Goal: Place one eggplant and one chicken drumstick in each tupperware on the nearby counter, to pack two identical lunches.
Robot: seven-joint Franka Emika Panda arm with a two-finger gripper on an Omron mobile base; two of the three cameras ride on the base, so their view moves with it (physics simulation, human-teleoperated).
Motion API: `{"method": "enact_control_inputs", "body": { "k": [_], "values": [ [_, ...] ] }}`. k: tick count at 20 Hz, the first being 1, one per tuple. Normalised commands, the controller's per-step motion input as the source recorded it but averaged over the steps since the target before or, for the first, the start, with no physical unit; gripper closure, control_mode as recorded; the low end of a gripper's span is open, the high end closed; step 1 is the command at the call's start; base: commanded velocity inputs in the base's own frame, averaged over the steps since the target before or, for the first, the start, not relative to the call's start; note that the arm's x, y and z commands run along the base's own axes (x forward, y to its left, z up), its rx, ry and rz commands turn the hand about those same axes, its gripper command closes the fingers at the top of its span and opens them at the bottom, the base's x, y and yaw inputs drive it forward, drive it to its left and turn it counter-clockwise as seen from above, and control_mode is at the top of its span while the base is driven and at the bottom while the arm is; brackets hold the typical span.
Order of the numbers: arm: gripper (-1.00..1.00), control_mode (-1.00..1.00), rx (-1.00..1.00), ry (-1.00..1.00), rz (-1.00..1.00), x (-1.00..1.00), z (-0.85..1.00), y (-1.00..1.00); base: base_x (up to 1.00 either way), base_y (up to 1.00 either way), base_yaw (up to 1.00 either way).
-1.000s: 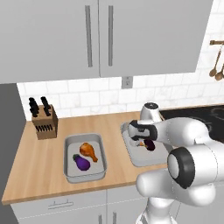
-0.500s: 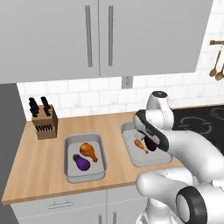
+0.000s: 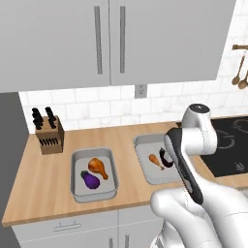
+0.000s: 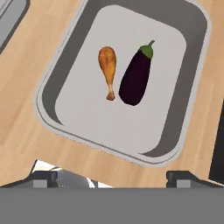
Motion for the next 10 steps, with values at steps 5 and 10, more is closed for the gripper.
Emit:
{"method": "enact_control_inputs", "body": {
  "k": [5,10],
  "values": [
    [-1.0,-1.0,0.0,0.0,-0.31,-0.44,0.97,-0.05,0.0,0.0,0.0],
    [-1.0,-1.0,0.06,-0.14,-0.14,-0.77,0.21,-0.35,0.0,0.0,0.0]
  ]
}}
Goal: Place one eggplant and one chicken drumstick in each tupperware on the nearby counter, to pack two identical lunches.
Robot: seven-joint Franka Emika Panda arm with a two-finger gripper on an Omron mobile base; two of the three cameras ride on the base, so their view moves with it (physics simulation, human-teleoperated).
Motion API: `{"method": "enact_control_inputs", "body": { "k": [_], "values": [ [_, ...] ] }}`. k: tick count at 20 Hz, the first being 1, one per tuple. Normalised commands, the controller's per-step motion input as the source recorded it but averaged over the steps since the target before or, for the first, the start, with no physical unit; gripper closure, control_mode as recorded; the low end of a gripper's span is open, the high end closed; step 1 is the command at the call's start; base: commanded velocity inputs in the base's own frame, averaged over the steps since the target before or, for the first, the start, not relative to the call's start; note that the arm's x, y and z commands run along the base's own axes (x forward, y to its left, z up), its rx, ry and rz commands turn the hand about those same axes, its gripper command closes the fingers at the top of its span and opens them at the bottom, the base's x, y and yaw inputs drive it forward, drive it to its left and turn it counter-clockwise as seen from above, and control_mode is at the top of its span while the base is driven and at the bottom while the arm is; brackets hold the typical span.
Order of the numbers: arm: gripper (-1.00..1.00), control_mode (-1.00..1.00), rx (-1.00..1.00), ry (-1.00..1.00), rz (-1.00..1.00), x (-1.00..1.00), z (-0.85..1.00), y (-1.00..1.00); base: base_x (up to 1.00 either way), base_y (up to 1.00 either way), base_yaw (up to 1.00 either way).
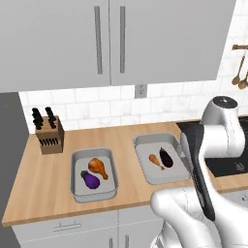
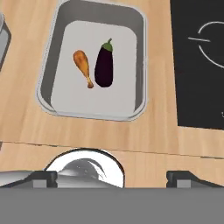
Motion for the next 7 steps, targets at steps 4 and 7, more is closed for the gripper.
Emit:
{"method": "enact_control_inputs", "body": {
  "k": [4,7],
  "values": [
    [-1.0,-1.0,0.05,-0.07,-0.15,-0.53,0.33,0.0,0.0,0.0,0.0],
    [-1.0,-1.0,0.04,-0.01,-0.07,-0.05,0.77,0.0,0.0,0.0,0.0]
  ]
}}
